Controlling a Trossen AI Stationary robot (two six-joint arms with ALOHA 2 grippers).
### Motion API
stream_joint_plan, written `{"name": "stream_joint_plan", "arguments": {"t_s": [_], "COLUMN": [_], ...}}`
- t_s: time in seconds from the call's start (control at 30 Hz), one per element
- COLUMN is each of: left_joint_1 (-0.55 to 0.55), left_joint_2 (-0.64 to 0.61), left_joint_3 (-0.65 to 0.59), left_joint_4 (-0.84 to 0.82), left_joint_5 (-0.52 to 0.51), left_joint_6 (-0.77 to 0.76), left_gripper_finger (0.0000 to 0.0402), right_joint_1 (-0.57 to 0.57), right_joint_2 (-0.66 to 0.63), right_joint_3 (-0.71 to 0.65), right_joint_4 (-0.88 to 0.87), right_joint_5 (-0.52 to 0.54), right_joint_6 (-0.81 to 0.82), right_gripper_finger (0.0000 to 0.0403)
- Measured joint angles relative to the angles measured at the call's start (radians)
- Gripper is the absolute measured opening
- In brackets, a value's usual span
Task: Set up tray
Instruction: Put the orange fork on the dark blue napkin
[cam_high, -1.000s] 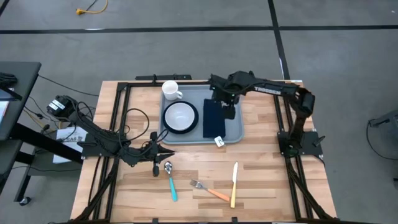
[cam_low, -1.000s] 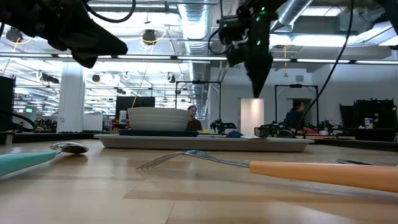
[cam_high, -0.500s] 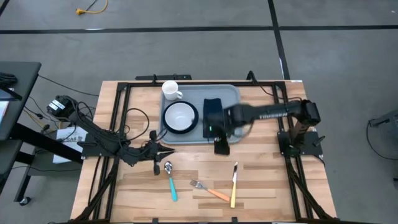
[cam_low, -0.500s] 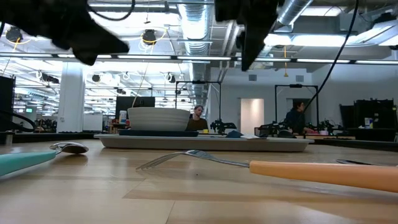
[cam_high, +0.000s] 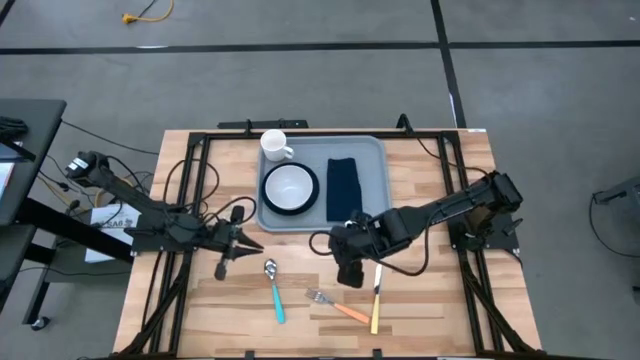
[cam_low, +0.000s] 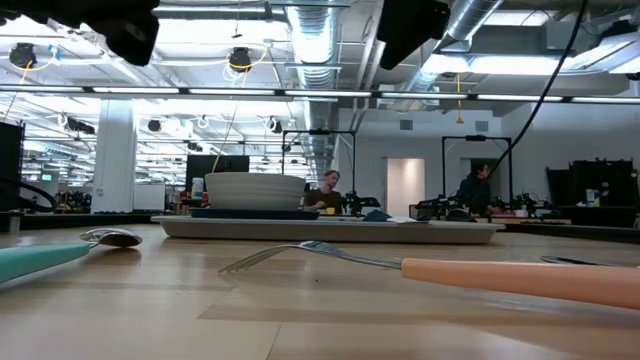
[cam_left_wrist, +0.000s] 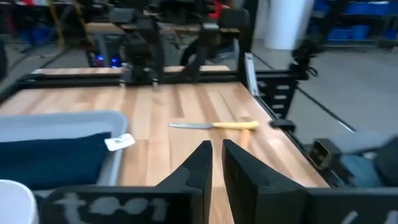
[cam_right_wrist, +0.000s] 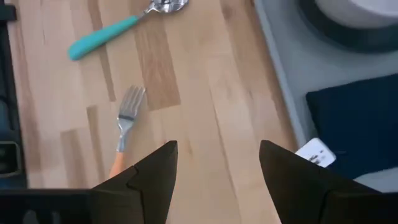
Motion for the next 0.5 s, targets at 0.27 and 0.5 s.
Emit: {"name": "stream_joint_plan", "arguments": {"t_s": [0.27, 0.5], "left_joint_1": [0.012, 0.077], "left_joint_2": [-0.011, -0.037], "left_joint_3": [-0.029, 0.009], "left_joint_4": [-0.017, 0.005], "left_joint_5": [0.062, 0.036], "left_joint_6": [0.106, 0.158], "left_gripper_finger": [0.0025, 0.0025], "right_joint_1": [-0.018, -0.017], "right_joint_2": [0.061, 0.160], "right_joint_3": [-0.002, -0.004], "right_joint_4": [0.028, 0.079], "right_joint_5": [-0.064, -0.208], "right_joint_6": [0.114, 0.110], "right_gripper_finger": [0.0218, 0.0218]}}
